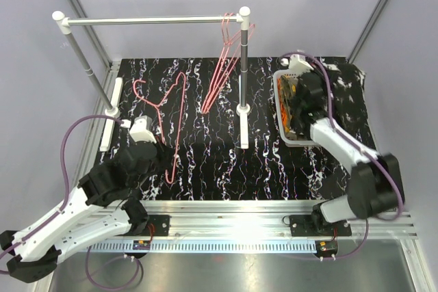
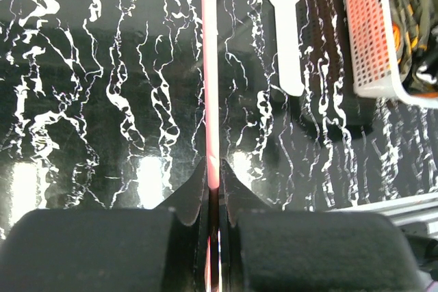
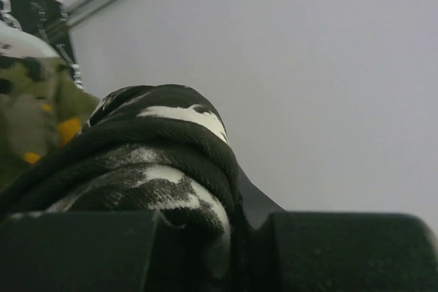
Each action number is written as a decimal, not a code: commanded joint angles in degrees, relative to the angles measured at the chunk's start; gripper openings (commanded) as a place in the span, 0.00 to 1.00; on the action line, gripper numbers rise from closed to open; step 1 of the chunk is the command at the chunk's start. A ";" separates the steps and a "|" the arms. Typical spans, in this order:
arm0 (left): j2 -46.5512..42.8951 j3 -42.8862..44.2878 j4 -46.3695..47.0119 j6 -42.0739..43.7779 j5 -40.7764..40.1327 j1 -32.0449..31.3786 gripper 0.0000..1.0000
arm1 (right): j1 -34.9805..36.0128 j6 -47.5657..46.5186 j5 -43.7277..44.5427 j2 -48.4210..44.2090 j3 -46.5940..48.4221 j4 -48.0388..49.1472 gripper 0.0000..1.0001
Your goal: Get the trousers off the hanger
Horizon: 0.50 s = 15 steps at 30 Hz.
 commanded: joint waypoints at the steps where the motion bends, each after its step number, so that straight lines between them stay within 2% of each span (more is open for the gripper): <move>1: -0.55 1.07 2.97 4.28 1.22 -0.22 0.00 | 0.09 3.56 -0.32 9.23 6.53 6.17 0.02; 2: -0.64 1.16 2.80 4.89 1.39 -0.22 0.00 | 0.26 4.97 1.43 11.54 9.67 5.38 0.02; 6: -1.51 1.95 1.22 6.91 0.61 -0.14 0.00 | 1.49 17.26 4.34 21.65 20.84 -10.13 0.03; 8: -2.04 2.48 0.69 7.44 0.34 -0.14 0.00 | 2.37 25.52 4.52 25.88 27.17 -15.78 0.04; 10: -2.57 2.83 -0.36 7.53 -0.18 -0.14 0.00 | 2.64 35.41 4.61 29.12 34.00 -25.79 0.07; 11: -2.74 2.83 -0.54 7.79 -0.19 -0.22 0.00 | 2.64 38.61 4.52 30.27 36.31 -28.96 0.09; 12: -2.83 2.92 -0.80 8.06 -0.10 -0.14 0.00 | 2.72 41.08 4.17 31.33 38.16 -35.26 0.18; 14: -3.10 3.10 -1.16 8.32 0.25 -0.22 0.00 | 2.99 44.18 3.82 33.88 41.42 -38.29 0.30; 15: -3.10 3.53 -1.85 8.41 0.34 -0.22 0.00 | 3.07 44.53 3.82 34.50 42.13 -39.26 0.31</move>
